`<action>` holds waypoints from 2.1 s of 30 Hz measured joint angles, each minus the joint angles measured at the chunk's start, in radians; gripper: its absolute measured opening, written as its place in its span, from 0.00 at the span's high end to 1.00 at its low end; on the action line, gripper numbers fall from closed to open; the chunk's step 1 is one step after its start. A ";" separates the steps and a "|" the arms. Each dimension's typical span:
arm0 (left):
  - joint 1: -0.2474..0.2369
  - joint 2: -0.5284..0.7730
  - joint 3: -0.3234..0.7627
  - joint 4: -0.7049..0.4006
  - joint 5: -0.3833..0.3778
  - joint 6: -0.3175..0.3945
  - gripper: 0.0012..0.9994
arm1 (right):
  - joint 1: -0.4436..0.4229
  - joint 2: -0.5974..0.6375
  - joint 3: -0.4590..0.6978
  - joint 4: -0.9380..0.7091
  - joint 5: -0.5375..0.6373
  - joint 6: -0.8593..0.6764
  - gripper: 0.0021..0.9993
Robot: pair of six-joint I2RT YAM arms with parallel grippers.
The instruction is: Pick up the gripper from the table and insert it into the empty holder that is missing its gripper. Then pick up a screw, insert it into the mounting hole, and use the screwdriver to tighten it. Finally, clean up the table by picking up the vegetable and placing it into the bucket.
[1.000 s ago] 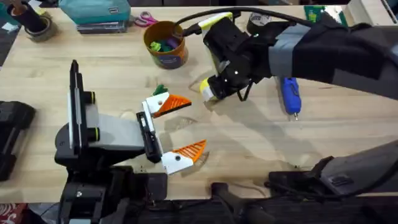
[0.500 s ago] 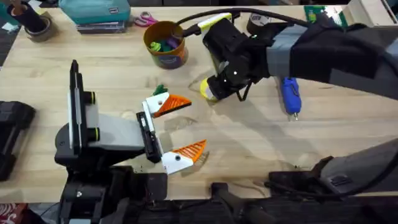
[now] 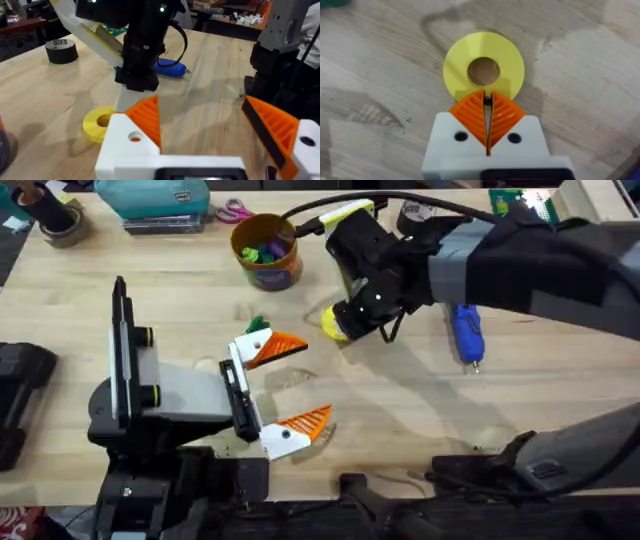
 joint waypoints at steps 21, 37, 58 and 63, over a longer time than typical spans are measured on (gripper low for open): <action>0.000 0.000 0.000 0.000 0.000 0.000 0.01 | 0.000 -0.150 0.451 -0.437 0.008 -0.050 1.00; 0.000 0.000 0.000 0.000 0.000 0.000 0.01 | 0.000 -0.147 0.620 -0.612 0.008 -0.090 1.00; 0.000 0.000 0.000 0.000 0.000 0.000 0.01 | 0.199 -0.126 0.621 -0.584 0.000 -0.207 1.00; 0.000 0.000 0.000 0.000 0.000 0.000 0.01 | 0.297 -0.126 0.621 -0.552 -0.001 -0.229 1.00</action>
